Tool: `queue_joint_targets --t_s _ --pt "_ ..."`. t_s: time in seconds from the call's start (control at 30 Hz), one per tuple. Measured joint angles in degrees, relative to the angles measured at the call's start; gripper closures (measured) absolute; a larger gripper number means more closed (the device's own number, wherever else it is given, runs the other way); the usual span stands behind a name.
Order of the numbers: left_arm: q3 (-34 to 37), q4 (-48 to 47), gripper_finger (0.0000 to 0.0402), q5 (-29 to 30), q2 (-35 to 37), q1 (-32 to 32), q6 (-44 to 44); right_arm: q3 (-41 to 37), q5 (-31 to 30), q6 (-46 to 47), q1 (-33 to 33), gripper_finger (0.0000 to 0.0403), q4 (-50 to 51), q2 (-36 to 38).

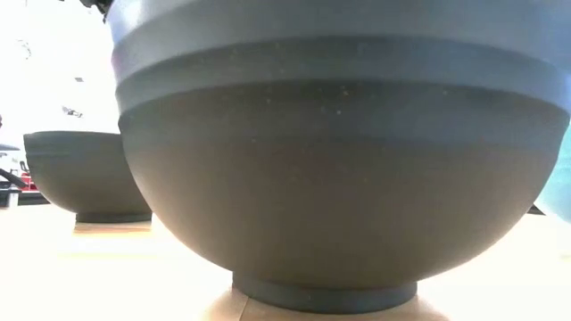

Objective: Nest bowls inside each other
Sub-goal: Stack the white bowl on top of the bottom black bowl

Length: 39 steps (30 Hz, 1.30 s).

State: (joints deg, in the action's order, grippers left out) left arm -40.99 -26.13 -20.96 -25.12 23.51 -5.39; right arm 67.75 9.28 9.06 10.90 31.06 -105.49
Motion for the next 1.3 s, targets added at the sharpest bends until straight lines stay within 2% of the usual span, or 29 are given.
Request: queue_joint_targets --t_s 0.23,0.63,0.73,0.9,1.3 --pt "0.0 0.0 0.0361 0.9 0.0 0.0 0.0 0.7 -1.8 0.7 -1.2 0.0395 0.6 0.9" --pt "0.0 -0.1 0.0361 1.9 0.0 0.0 0.0 12.4 -1.6 -2.1 -6.8 0.0397 18.0 1.8" --pt "0.0 -0.1 0.0361 1.9 0.0 0.0 0.0 13.5 -1.4 -2.0 -8.6 0.0397 18.3 1.8" --pt "0.0 -0.2 0.0361 1.9 0.0 0.0 0.1 15.2 2.3 0.1 -10.9 0.0397 18.1 1.8" --pt "0.0 -0.2 0.0361 2.2 0.0 0.0 0.2 21.2 2.9 2.6 -17.2 0.0397 18.0 1.7"
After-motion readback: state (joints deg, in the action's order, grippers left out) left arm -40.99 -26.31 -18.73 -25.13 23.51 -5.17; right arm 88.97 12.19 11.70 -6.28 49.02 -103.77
